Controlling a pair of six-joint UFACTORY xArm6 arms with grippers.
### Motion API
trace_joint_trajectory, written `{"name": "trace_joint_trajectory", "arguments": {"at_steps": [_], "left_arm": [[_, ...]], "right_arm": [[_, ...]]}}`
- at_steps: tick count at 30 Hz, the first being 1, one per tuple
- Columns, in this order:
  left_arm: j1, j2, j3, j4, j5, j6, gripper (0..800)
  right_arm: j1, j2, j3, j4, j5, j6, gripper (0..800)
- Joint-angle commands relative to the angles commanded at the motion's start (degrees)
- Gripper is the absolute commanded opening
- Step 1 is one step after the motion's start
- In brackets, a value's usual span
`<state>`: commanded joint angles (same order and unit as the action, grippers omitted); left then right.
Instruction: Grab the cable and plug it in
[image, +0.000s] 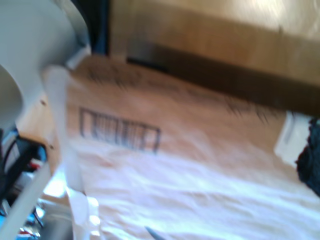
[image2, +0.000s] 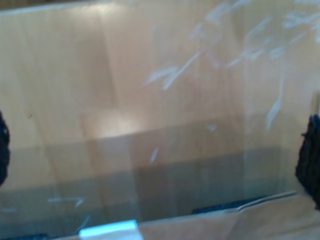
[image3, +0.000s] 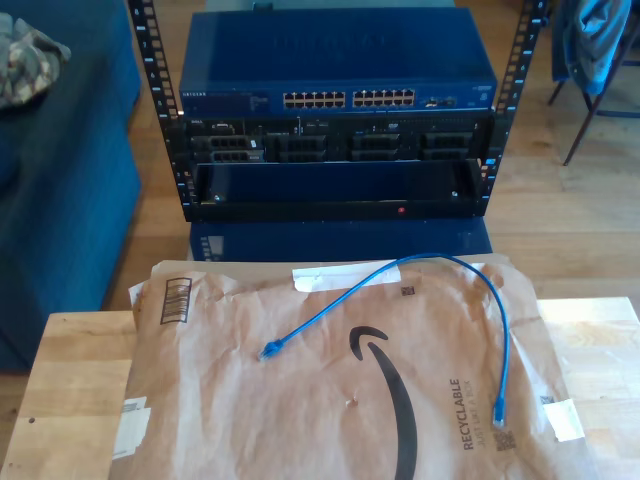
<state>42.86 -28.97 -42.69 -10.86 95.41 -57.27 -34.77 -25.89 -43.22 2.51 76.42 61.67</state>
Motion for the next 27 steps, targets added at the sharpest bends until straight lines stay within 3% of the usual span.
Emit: {"name": "trace_joint_trajectory", "arguments": {"at_steps": [7,13,16,20,27], "left_arm": [[-6.24,-0.09,-0.44,-0.79,-0.09,-8.18,800],[-6.51,0.0,-0.88,-5.63,-0.35,-8.09,800],[-10.55,0.09,-2.55,-5.71,-0.26,-8.88,800],[-14.77,0.0,-4.92,-5.71,0.09,-13.45,800],[-18.73,0.35,-8.09,-5.8,-0.09,-15.65,800]], "right_arm": [[14.42,-0.62,-1.85,0.18,0.18,8.53,792],[26.64,-1.67,-1.32,0.26,-0.09,16.35,793],[33.41,-2.11,-2.11,0.18,-0.44,20.48,793],[40.62,-0.62,-7.65,0.26,-0.62,24.35,793],[48.35,8.35,-21.27,0.7,-0.44,28.4,792]]}}
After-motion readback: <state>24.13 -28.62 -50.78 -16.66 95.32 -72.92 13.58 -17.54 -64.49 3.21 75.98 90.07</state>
